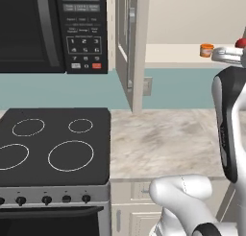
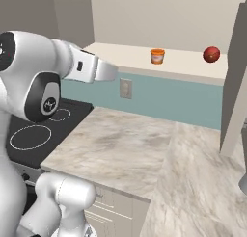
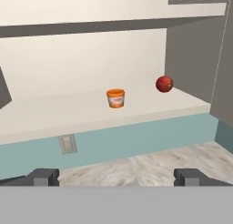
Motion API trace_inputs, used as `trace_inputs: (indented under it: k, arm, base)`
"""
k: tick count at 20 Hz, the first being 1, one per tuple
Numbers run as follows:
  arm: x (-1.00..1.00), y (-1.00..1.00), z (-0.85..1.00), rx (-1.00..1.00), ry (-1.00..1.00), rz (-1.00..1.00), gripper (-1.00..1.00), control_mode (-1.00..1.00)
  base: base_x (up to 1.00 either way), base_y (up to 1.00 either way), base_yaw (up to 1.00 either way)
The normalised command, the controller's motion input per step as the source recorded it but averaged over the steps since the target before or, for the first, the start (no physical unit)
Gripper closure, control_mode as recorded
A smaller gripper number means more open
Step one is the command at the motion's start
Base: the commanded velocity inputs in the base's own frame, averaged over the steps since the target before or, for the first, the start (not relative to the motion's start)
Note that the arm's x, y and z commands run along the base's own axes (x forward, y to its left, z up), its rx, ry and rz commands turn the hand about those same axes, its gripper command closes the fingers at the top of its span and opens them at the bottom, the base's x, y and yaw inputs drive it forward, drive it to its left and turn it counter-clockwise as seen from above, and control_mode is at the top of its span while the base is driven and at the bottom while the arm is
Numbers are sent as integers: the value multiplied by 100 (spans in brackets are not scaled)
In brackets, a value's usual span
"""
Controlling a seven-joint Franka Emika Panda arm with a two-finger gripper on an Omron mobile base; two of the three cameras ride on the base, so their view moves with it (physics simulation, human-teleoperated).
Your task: Pick the avocado and bread from the counter and place them on the plate. Then pick the jam from the cabinet and place it next to the plate. Lastly close the cabinet door.
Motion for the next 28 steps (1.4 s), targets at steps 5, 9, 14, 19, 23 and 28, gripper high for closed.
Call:
trace_inputs:
  k: [5,9,14,19,23,28]
  arm:
    - [22,-17,0,0,3,1,-100,-100]
    - [26,-15,0,0,1,0,-100,-100]
    - [30,-7,0,0,3,0,-100,-100]
    - [27,-2,0,0,8,0,-100,-100]
    - [24,-10,0,0,9,0,-100,-100]
    - [25,-16,0,0,2,0,-100,-100]
  base:
    - [0,0,0]
    - [0,0,0]
    - [0,0,0]
    - [0,0,0]
    - [0,0,0]
    - [0,0,0]
